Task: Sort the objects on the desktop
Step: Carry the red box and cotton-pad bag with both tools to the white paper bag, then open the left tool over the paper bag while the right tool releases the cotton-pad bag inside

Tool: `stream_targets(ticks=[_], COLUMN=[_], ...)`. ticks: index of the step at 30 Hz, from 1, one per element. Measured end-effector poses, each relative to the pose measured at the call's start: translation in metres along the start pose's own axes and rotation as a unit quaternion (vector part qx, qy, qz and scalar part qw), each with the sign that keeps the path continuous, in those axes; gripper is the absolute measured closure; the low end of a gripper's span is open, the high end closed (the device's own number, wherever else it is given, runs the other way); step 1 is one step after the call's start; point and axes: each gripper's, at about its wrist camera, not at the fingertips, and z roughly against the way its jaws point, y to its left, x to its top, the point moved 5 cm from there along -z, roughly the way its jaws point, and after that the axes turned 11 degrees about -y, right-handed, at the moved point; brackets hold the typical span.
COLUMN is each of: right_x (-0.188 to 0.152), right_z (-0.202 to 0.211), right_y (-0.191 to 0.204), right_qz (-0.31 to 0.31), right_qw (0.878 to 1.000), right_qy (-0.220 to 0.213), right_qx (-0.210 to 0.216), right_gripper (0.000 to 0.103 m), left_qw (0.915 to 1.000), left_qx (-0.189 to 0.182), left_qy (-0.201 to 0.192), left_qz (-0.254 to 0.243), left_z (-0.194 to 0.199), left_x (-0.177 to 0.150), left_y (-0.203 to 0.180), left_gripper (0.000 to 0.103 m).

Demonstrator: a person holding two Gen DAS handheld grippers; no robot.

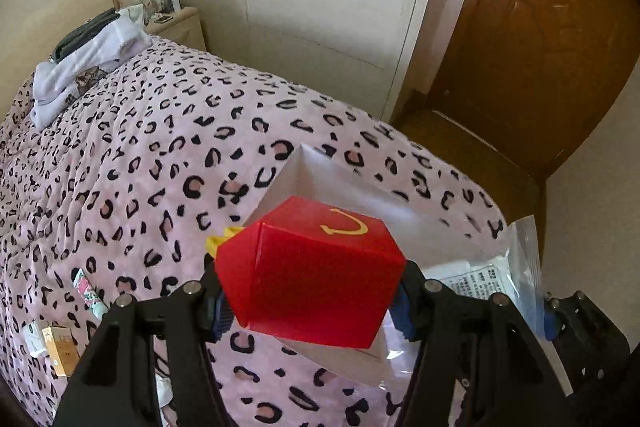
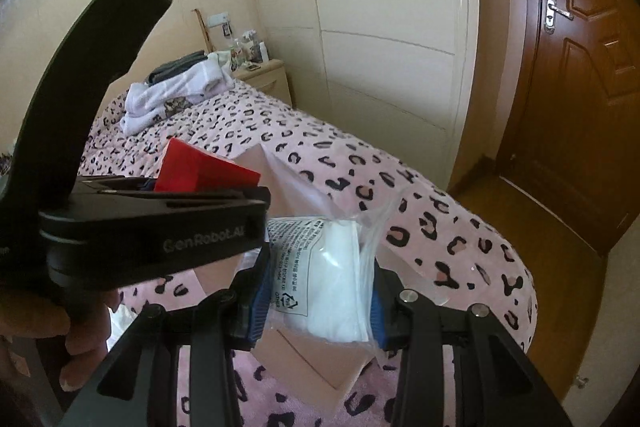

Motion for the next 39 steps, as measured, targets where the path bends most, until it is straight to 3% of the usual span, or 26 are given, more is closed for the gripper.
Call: stream_targets(ticks=[23,28,31,39], right_x=[-0.013,-0.009,-0.004,0.007], right_z=[-0.019,-0.014,-0.010,-0.003], right_y=[-0.005,-0.002,-0.002,-0.005], right_qz=[0.023,0.027,0.027,0.010], right_qw=[0.999,0.999,0.999,0.999], right_qy=[0.034,0.037,0.030,0.026], right_qx=[-0.001,0.005,0.009,0.031], right_gripper=[0.058,0.054,0.049,0.047], left_qw=[0.9994,0.9996,0.9998,0.9996], left_qx=[0.016,0.016,0.016,0.027], left_qy=[0.029,0.021,0.009,-0.006], left_qz=[-0.011,-0.008,-0.005,0.007], left_z=[-0.019,-0.011,-0.003,0.017], left_x=[-0.016,-0.012,-0.006,0.001], left_y=[-0.002,-0.001,0.001,0.012], left_gripper=[0.038,0.037,0.028,0.027])
